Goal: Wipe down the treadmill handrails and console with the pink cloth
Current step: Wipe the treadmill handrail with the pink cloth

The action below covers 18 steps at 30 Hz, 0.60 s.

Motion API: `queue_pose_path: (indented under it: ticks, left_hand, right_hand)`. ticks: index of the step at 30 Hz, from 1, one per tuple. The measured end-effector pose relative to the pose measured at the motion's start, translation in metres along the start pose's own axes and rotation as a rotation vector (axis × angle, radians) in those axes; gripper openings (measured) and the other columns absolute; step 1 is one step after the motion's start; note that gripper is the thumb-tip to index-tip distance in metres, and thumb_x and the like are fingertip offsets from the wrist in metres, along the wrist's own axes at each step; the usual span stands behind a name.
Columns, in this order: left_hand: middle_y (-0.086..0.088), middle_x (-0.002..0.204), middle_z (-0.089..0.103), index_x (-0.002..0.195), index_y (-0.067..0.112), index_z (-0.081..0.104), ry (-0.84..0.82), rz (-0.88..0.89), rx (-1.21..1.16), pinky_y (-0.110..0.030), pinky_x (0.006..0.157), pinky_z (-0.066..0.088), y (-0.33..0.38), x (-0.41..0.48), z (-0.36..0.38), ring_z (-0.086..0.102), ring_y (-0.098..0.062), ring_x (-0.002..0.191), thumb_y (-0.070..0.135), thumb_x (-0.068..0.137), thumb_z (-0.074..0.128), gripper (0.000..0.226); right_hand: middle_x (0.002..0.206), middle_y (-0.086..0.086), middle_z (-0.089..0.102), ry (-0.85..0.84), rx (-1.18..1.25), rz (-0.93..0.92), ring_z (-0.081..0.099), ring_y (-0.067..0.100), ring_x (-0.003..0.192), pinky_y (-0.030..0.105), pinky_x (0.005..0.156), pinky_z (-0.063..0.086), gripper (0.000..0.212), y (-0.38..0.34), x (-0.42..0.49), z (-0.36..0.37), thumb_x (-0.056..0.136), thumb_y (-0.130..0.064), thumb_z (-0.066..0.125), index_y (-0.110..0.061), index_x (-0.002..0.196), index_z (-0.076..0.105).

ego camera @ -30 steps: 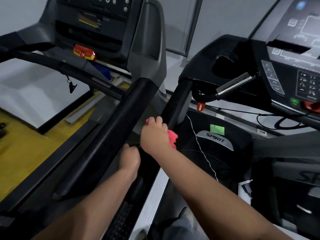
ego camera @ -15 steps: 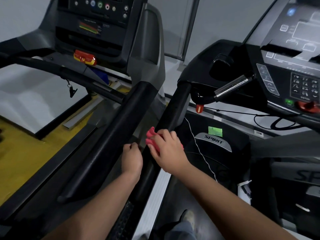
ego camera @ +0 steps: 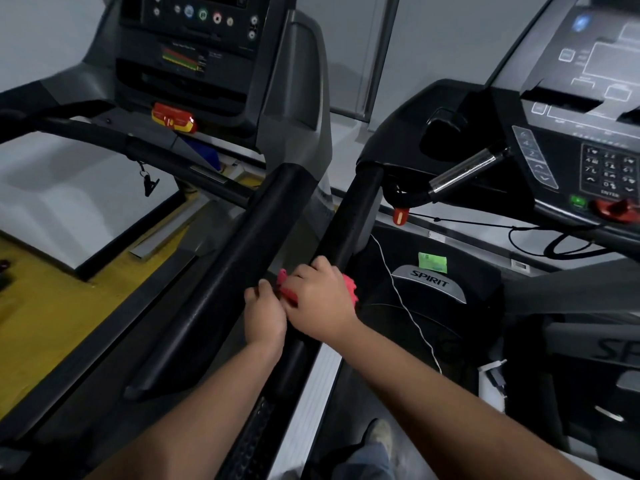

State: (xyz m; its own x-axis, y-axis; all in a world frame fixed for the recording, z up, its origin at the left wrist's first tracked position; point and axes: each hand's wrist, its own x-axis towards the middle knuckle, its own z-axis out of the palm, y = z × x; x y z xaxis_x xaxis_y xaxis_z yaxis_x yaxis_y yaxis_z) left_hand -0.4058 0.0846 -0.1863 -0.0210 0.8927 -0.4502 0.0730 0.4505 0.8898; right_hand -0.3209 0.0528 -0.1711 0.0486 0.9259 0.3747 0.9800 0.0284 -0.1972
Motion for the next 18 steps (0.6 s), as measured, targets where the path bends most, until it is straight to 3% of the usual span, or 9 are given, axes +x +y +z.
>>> queue_pose_path:
  ticks: [2, 5, 7, 9, 12, 15, 18]
  left_hand:
    - [-0.014, 0.132, 0.054, 0.136, 0.009, 0.045, -0.006, 0.01, 0.02, -0.041, 0.104, 0.038, 0.001, -0.001, 0.0, 0.052, -0.029, 0.118, 0.036, 0.103, 0.03, 0.045]
    - [-0.013, 0.131, 0.055, 0.133, 0.006, 0.048, -0.015, 0.033, 0.05, -0.04, 0.103, 0.037, 0.001, -0.002, 0.002, 0.052, -0.029, 0.119, 0.036, 0.103, 0.031, 0.045]
    - [-0.012, 0.132, 0.054, 0.135, 0.007, 0.046, -0.035, 0.044, 0.079, -0.039, 0.104, 0.037, 0.001, -0.001, 0.003, 0.051, -0.027, 0.12, 0.038, 0.102, 0.031, 0.047]
    - [-0.011, 0.133, 0.054, 0.136, 0.009, 0.045, -0.059, 0.043, 0.108, -0.04, 0.105, 0.037, 0.0, -0.002, 0.004, 0.05, -0.027, 0.122, 0.04, 0.102, 0.031, 0.048]
    - [-0.007, 0.127, 0.056, 0.132, 0.01, 0.047, -0.077, 0.044, 0.137, -0.037, 0.098, 0.038, 0.0, -0.001, 0.005, 0.053, -0.025, 0.115, 0.04, 0.101, 0.032, 0.046]
    - [-0.003, 0.11, 0.058, 0.118, 0.013, 0.051, -0.095, 0.042, 0.253, -0.034, 0.083, 0.039, 0.001, -0.002, 0.006, 0.054, -0.021, 0.095, 0.037, 0.1, 0.035, 0.034]
    - [-0.003, 0.102, 0.061, 0.099, 0.018, 0.054, -0.098, 0.077, 0.39, -0.037, 0.084, 0.047, -0.003, -0.004, 0.005, 0.057, -0.021, 0.09, 0.03, 0.096, 0.043, 0.017]
  right_hand:
    - [0.084, -0.003, 0.061, 0.191, 0.14, 0.067, 0.046, 0.02, 0.081, 0.029, 0.071, 0.042, 0.028, 0.01, -0.019, 0.012, 0.086, -0.039, 0.05, -0.021, 0.086, 0.072]
    - [0.107, -0.007, 0.05, 0.239, 0.429, 0.293, 0.038, 0.013, 0.097, 0.009, 0.087, 0.029, 0.032, 0.011, -0.038, 0.019, 0.087, -0.043, 0.049, -0.021, 0.103, 0.067]
    - [0.109, -0.014, 0.038, 0.313, 0.669, 0.493, 0.037, 0.005, 0.103, 0.003, 0.091, 0.024, 0.024, 0.005, -0.042, 0.02, 0.088, -0.043, 0.046, -0.028, 0.103, 0.057]
    - [0.109, -0.015, 0.035, 0.358, 0.866, 0.711, 0.039, 0.001, 0.108, 0.007, 0.093, 0.028, 0.008, -0.001, -0.04, 0.022, 0.094, -0.035, 0.047, -0.036, 0.101, 0.043]
    - [0.12, -0.002, 0.046, 0.308, 1.152, 0.948, 0.048, 0.01, 0.113, 0.027, 0.098, 0.038, 0.01, 0.0, -0.039, 0.026, 0.101, -0.029, 0.037, -0.03, 0.11, 0.042]
    - [0.113, -0.003, 0.052, 0.217, 1.339, 1.042, 0.051, 0.007, 0.104, 0.023, 0.088, 0.038, 0.013, 0.002, -0.041, 0.015, 0.103, -0.03, 0.03, -0.029, 0.105, 0.043]
    - [0.1, -0.012, 0.047, 0.119, 1.366, 1.115, 0.047, 0.0, 0.093, 0.022, 0.086, 0.031, 0.023, 0.001, -0.041, 0.005, 0.104, -0.029, 0.026, -0.019, 0.119, 0.04]
